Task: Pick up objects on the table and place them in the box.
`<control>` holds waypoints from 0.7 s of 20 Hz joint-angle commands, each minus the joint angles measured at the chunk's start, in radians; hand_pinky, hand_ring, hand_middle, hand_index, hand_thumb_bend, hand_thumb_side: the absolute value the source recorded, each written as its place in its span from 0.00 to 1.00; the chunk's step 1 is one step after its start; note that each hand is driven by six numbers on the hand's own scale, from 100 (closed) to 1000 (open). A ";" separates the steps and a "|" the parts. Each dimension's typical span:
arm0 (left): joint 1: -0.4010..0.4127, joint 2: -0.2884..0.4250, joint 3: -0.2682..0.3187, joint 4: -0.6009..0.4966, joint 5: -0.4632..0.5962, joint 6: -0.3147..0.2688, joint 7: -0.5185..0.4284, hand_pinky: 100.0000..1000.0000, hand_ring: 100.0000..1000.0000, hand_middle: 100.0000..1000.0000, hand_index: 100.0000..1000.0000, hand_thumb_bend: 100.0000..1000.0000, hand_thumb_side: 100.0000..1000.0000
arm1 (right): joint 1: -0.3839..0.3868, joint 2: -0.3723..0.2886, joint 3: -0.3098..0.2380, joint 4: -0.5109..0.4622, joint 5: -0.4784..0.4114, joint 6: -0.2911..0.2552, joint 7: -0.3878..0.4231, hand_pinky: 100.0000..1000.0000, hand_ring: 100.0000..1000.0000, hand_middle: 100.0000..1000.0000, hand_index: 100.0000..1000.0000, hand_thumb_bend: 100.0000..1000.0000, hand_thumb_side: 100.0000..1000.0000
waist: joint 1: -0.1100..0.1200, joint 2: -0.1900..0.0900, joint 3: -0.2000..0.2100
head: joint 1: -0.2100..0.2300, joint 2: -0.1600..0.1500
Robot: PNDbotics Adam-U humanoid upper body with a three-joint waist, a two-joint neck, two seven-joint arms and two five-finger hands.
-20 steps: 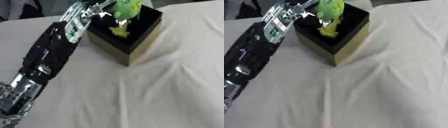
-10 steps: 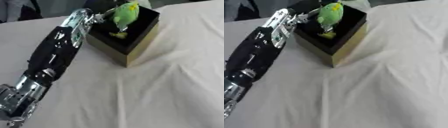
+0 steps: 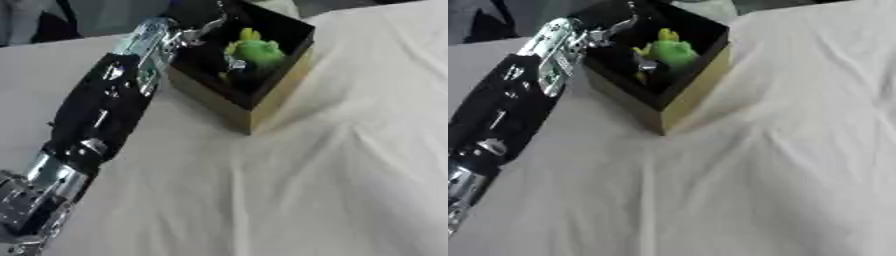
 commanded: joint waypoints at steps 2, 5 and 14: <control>-0.015 0.024 0.020 -0.029 0.049 0.012 0.002 0.75 0.85 0.80 0.87 0.40 0.78 | -0.008 -0.004 -0.010 -0.028 -0.004 0.005 -0.001 0.82 0.74 0.56 0.75 0.00 0.24 | -0.007 -0.038 0.003 | -0.007 0.002; -0.013 0.033 0.025 -0.057 0.105 0.026 0.011 0.73 0.84 0.79 0.86 0.31 0.76 | -0.003 -0.003 -0.012 -0.032 -0.003 0.007 -0.002 0.82 0.74 0.56 0.75 0.00 0.24 | -0.010 -0.045 0.007 | -0.013 0.007; 0.085 0.176 0.029 -0.444 0.378 0.082 0.023 0.70 0.80 0.76 0.79 0.00 0.54 | 0.012 -0.015 -0.006 -0.040 0.006 0.001 -0.008 0.82 0.74 0.57 0.76 0.00 0.22 | -0.016 -0.078 0.049 | -0.072 0.046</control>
